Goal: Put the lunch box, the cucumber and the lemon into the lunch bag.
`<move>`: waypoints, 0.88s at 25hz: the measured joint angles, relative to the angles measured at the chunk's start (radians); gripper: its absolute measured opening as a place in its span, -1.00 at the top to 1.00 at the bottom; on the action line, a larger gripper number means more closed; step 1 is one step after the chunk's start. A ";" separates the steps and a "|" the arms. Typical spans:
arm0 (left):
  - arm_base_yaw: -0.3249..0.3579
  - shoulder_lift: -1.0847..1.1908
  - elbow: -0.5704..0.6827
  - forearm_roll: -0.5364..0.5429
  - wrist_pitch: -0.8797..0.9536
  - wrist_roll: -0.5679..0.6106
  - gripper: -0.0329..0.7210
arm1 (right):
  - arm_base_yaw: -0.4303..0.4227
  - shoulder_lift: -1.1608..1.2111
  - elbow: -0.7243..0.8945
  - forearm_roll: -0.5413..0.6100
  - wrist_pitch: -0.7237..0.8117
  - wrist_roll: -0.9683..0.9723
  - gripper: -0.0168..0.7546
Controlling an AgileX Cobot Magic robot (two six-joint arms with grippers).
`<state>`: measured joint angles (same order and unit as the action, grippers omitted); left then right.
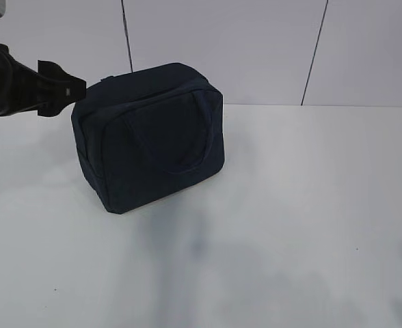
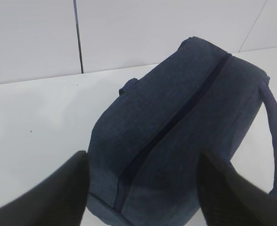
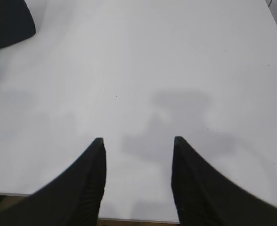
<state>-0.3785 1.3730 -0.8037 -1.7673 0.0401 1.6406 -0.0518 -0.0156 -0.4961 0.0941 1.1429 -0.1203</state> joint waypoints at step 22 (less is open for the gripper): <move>0.025 -0.109 0.000 1.402 0.198 -1.284 -0.37 | 0.000 0.000 0.000 0.000 0.002 0.000 0.00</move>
<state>-0.3534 1.2638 -0.8037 -0.3655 0.2382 0.3565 -0.0518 -0.0156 -0.4961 0.0941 1.1447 -0.1203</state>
